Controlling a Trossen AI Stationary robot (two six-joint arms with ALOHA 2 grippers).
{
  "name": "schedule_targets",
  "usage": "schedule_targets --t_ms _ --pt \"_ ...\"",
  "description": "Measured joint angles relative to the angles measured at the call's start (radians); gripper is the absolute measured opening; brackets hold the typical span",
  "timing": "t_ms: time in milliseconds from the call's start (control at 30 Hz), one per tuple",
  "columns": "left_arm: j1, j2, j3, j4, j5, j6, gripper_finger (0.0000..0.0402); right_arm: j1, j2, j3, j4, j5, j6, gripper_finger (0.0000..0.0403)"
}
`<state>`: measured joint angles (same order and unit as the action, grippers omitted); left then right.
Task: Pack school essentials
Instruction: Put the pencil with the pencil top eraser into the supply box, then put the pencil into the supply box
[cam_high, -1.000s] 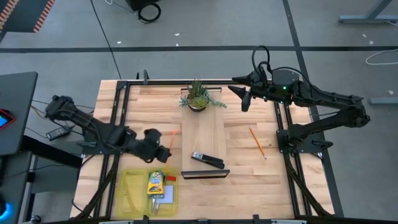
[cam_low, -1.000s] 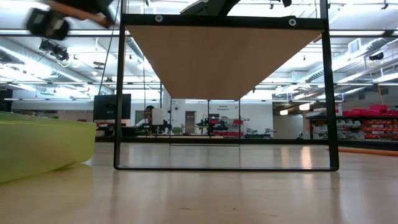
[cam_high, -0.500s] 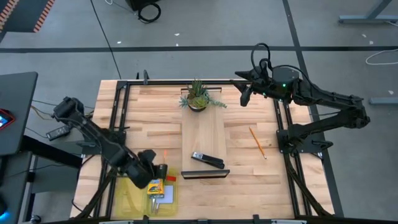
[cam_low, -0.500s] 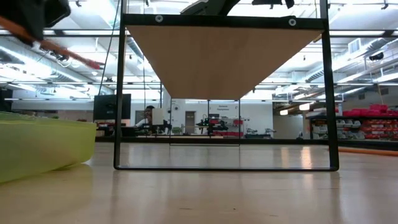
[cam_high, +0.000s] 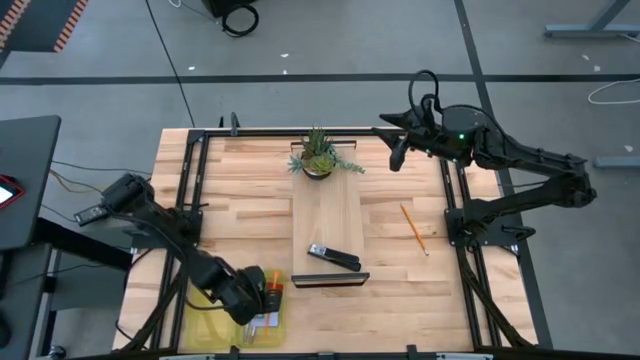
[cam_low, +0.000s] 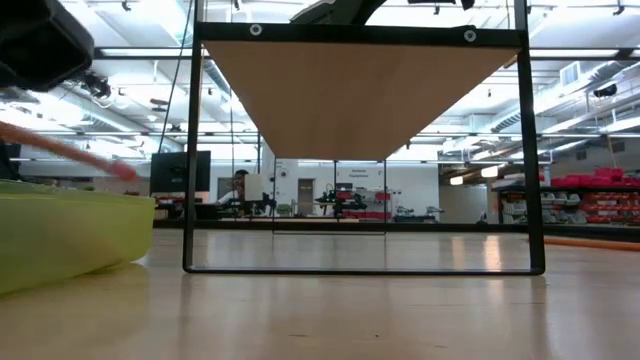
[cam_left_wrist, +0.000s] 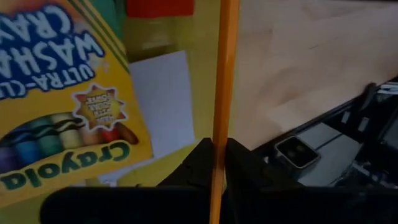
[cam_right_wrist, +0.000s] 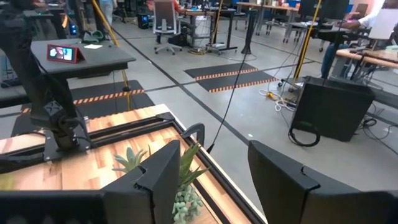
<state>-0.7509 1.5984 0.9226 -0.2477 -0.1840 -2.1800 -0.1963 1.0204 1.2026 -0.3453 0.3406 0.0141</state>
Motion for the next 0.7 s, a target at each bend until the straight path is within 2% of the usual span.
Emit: schedule_targets --t_ms 267,467,700 --pt "0.004 0.022 0.000 -0.007 0.040 0.009 0.0042 0.000 -0.034 0.000 -0.002 -0.001 -0.018 0.0196" --pt "0.015 0.022 0.000 -0.002 0.040 0.015 0.0102 0.000 -0.043 0.000 -0.079 -0.001 -0.011 0.0196" --pt "0.019 0.020 0.000 -0.003 0.040 0.019 0.0161 -0.007 -0.048 -0.052 -0.233 -0.006 0.099 0.0196"
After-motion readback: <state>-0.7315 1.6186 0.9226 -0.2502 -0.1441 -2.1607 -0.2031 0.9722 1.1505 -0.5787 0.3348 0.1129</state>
